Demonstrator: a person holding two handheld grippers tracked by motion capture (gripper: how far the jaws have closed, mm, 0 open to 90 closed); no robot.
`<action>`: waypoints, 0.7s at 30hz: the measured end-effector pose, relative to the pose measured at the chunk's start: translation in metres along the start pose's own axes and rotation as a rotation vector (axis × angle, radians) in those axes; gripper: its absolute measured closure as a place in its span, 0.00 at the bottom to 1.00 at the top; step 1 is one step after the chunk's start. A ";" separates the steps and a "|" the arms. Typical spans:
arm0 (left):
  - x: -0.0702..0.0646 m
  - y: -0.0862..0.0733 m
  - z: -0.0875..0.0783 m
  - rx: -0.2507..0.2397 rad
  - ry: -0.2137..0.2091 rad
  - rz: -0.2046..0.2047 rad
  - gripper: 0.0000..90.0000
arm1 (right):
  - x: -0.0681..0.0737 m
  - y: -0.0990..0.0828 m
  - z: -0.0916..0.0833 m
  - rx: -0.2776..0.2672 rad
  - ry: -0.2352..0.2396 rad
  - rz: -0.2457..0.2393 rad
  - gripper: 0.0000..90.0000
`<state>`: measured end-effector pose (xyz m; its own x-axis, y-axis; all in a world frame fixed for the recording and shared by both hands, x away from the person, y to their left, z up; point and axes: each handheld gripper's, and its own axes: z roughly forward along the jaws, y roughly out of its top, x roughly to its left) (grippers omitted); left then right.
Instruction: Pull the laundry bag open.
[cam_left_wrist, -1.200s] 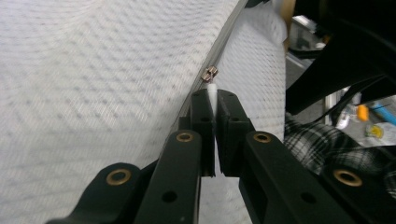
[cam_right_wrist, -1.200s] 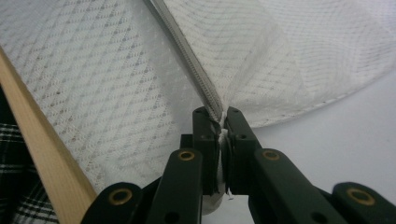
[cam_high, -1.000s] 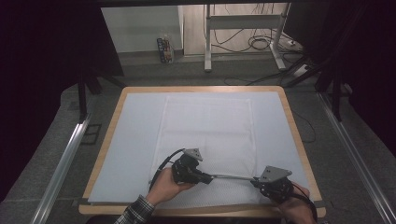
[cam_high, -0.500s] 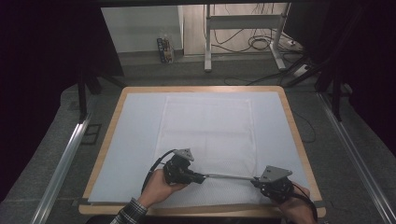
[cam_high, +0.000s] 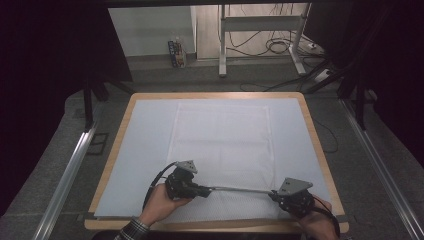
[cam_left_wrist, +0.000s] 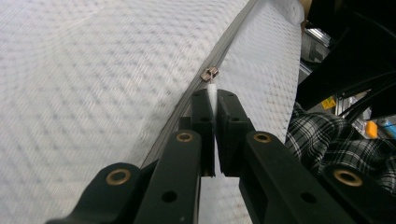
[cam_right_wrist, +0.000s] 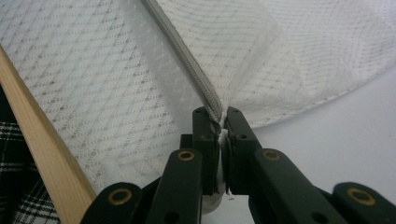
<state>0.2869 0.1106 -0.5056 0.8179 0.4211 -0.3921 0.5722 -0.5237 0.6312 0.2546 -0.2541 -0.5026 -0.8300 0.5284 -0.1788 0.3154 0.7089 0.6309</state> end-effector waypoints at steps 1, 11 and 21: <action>0.000 -0.001 -0.001 -0.001 0.003 -0.001 0.97 | 0.000 0.000 0.000 0.002 0.000 -0.001 0.93; 0.004 -0.012 -0.013 -0.013 0.025 -0.018 0.97 | 0.000 0.000 0.000 0.001 0.001 0.000 0.93; 0.007 -0.020 -0.022 -0.030 0.028 -0.036 0.97 | 0.000 0.000 0.000 0.002 0.001 0.001 0.93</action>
<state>0.2795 0.1402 -0.5060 0.7944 0.4604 -0.3960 0.5988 -0.4853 0.6371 0.2545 -0.2546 -0.5026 -0.8303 0.5284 -0.1773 0.3168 0.7092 0.6299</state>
